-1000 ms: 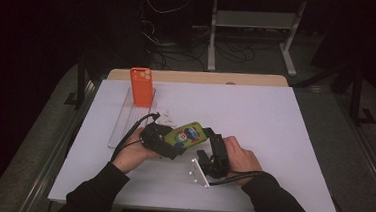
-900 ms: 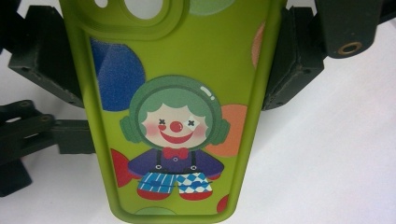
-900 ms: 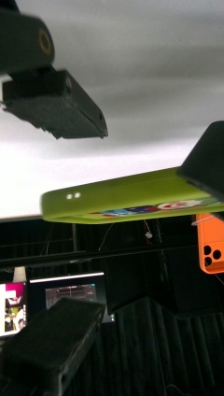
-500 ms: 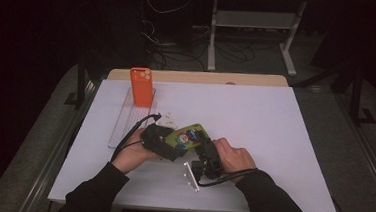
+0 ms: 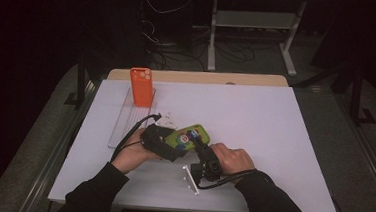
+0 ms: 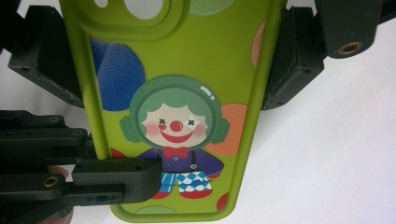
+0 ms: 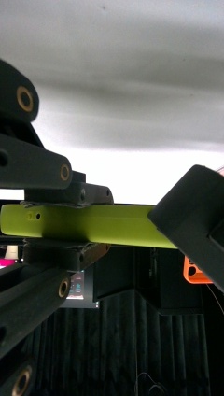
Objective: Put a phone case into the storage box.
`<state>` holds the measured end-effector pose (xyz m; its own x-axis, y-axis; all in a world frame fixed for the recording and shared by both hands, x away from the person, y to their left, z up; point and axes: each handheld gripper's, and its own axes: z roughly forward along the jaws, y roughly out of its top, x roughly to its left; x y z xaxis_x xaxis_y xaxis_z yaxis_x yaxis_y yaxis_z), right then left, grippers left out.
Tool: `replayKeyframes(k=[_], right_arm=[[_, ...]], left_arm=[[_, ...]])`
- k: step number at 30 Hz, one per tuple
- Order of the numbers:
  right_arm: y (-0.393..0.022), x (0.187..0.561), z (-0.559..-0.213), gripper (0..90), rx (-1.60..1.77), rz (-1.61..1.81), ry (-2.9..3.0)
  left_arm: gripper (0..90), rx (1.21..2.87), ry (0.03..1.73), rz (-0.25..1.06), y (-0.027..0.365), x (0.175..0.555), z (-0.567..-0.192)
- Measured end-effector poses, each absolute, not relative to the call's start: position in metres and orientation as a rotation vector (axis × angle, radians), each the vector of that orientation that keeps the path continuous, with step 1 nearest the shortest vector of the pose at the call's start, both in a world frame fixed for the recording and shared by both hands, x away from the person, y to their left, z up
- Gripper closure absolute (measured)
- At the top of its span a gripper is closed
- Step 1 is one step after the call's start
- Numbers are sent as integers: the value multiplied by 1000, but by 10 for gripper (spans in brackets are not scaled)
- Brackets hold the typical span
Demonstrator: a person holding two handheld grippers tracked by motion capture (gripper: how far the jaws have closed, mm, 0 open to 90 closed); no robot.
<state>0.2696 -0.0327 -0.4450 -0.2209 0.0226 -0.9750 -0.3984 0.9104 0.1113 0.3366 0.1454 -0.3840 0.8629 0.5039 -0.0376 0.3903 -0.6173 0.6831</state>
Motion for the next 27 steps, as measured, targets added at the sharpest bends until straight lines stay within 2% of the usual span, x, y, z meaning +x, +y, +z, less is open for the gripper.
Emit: replayKeyframes(k=[11, 17, 27], right_arm=[[-33, 269, -443, 760, -277, 397, 1734], [-34, 269, -441, 761, -263, 393, 1764], [-42, 276, -437, 760, -172, 413, 1803]], left_arm=[[126, 2258, 639, 197, 148, 338, -385], [0, 2236, 629, 217, 152, 339, -383], [0, 2200, 581, 229, 162, 337, -377]])
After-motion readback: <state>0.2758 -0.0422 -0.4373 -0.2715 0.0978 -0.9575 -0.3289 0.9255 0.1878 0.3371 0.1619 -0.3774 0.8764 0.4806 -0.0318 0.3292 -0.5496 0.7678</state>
